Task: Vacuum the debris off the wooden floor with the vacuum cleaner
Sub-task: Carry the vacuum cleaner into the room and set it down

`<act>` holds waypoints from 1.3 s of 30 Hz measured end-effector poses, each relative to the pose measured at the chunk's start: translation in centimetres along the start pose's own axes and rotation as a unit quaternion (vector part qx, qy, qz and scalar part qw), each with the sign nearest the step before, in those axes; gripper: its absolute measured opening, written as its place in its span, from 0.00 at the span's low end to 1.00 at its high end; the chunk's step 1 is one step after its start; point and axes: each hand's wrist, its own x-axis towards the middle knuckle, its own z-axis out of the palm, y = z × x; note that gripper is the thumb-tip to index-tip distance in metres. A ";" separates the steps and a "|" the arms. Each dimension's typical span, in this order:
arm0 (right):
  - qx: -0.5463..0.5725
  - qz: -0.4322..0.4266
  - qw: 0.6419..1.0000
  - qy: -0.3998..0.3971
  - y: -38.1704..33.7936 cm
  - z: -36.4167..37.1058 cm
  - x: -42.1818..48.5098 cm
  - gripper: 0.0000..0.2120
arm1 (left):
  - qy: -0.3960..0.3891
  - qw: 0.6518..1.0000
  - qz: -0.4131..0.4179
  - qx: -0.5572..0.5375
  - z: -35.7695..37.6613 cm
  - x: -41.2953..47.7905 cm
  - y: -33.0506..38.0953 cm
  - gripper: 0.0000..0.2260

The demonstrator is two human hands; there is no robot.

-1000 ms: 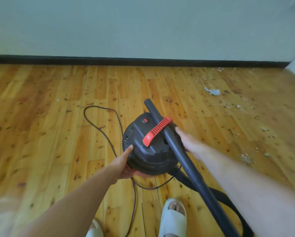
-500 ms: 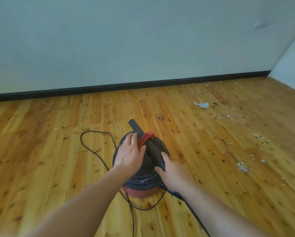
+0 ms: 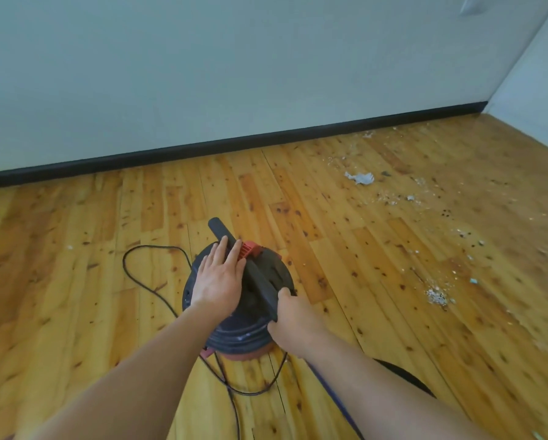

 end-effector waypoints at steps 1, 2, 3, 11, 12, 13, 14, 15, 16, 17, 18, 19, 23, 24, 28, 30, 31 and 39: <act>0.004 0.000 1.000 -0.002 -0.1 -0.1 0.0 0.14 | -0.006 1.000 -0.003 -0.001 0.0 0.0 0.0 0.25; 0.008 0.002 1.000 -0.010 0.0 -0.3 0.0 0.14 | -0.014 1.000 -0.006 -0.003 -0.1 -0.1 0.1 0.25; 0.013 0.002 1.000 -0.019 0.1 -0.5 0.0 0.14 | -0.019 1.000 -0.009 -0.005 -0.2 -0.2 0.1 0.25; 0.139 0.010 0.986 -0.091 0.9 -1.3 -0.4 0.16 | -0.030 0.998 -0.042 -0.038 -0.5 -0.4 0.5 0.24; 0.135 0.010 0.987 -0.084 0.8 -1.4 -0.4 0.16 | -0.028 0.998 -0.044 -0.038 -0.4 -0.4 0.5 0.24; 0.134 0.013 0.988 -0.075 0.8 -1.2 -0.4 0.18 | -0.024 0.998 -0.046 -0.033 -0.4 -0.4 0.6 0.24; 0.136 0.015 0.988 -0.067 0.9 -1.1 -0.5 0.20 | -0.020 0.998 -0.048 -0.028 -0.3 -0.5 0.7 0.23; 0.139 0.016 0.988 -0.064 0.9 -0.9 -0.6 0.22 | -0.017 0.998 -0.050 -0.019 -0.4 -0.6 0.8 0.23; 0.142 0.016 0.988 -0.065 0.9 -0.8 -0.7 0.24 | -0.017 0.998 -0.051 -0.012 -0.5 -0.6 1.0 0.23; 0.146 0.016 0.987 -0.064 1.0 -0.6 -1.0 0.26 | -0.020 0.999 -0.050 -0.003 -0.6 -0.7 1.1 0.23; 0.149 0.017 0.987 -0.064 1.1 -0.6 -1.1 0.27 | -0.024 0.999 -0.048 0.005 -0.5 -0.8 1.2 0.23; 0.154 0.020 0.986 -0.062 1.2 -0.5 -1.4 0.29 | -0.029 0.998 -0.047 0.010 -0.4 -0.9 1.2 0.23; 0.176 0.030 0.981 -0.081 3.0 -0.4 -4.0 0.28 | -0.057 0.997 -0.051 -0.005 -0.2 -0.9 1.4 0.23; 0.187 0.034 0.977 -0.095 3.9 -0.4 -5.0 0.23 | -0.066 0.996 -0.053 -0.012 -0.4 -0.8 1.3 0.23; 0.155 0.062 0.979 -0.114 8.1 -1.5 -9.6 0.16 | -0.093 0.995 -0.043 -0.021 -1.1 -0.5 1.2 0.24; 0.105 0.068 0.987 -0.103 9.8 -2.0 -11.5 0.15 | -0.101 0.994 -0.038 -0.022 -1.2 -0.5 1.3 0.24; 0.082 0.070 0.990 -0.096 10.6 -2.2 -12.3 0.14 | -0.105 0.994 -0.037 -0.021 -1.4 -0.6 1.3 0.24; 0.019 0.085 0.994 0.066 12.9 -1.3 -17.4 0.12 | -0.060 0.997 -0.033 -0.047 -3.3 -3.1 2.6 0.27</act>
